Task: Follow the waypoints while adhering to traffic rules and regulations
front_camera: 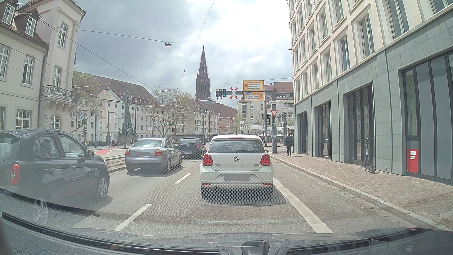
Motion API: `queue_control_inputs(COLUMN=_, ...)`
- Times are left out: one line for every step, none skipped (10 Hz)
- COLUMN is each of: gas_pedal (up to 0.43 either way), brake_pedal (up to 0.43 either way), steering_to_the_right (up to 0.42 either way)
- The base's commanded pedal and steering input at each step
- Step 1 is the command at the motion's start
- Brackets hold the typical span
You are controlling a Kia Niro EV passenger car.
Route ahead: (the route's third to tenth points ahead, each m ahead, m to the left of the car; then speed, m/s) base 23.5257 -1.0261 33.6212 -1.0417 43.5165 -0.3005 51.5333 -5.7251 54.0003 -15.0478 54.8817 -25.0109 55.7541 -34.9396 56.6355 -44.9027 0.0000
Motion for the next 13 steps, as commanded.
queue_control_inputs(gas_pedal=0.0, brake_pedal=0.213, steering_to_the_right=-0.011)
queue_control_inputs(gas_pedal=0.0, brake_pedal=0.207, steering_to_the_right=-0.011)
queue_control_inputs(gas_pedal=0.0, brake_pedal=0.195, steering_to_the_right=-0.011)
queue_control_inputs(gas_pedal=0.0, brake_pedal=0.189, steering_to_the_right=-0.011)
queue_control_inputs(gas_pedal=0.0, brake_pedal=0.195, steering_to_the_right=-0.011)
queue_control_inputs(gas_pedal=0.0, brake_pedal=0.195, steering_to_the_right=-0.011)
queue_control_inputs(gas_pedal=0.0, brake_pedal=0.195, steering_to_the_right=-0.011)
queue_control_inputs(gas_pedal=0.0, brake_pedal=0.189, steering_to_the_right=-0.011)
queue_control_inputs(gas_pedal=0.0, brake_pedal=0.195, steering_to_the_right=-0.011)
queue_control_inputs(gas_pedal=0.0, brake_pedal=0.195, steering_to_the_right=-0.011)
queue_control_inputs(gas_pedal=0.0, brake_pedal=0.195, steering_to_the_right=-0.011)
queue_control_inputs(gas_pedal=0.0, brake_pedal=0.189, steering_to_the_right=-0.011)
queue_control_inputs(gas_pedal=0.0, brake_pedal=0.183, steering_to_the_right=-0.01)
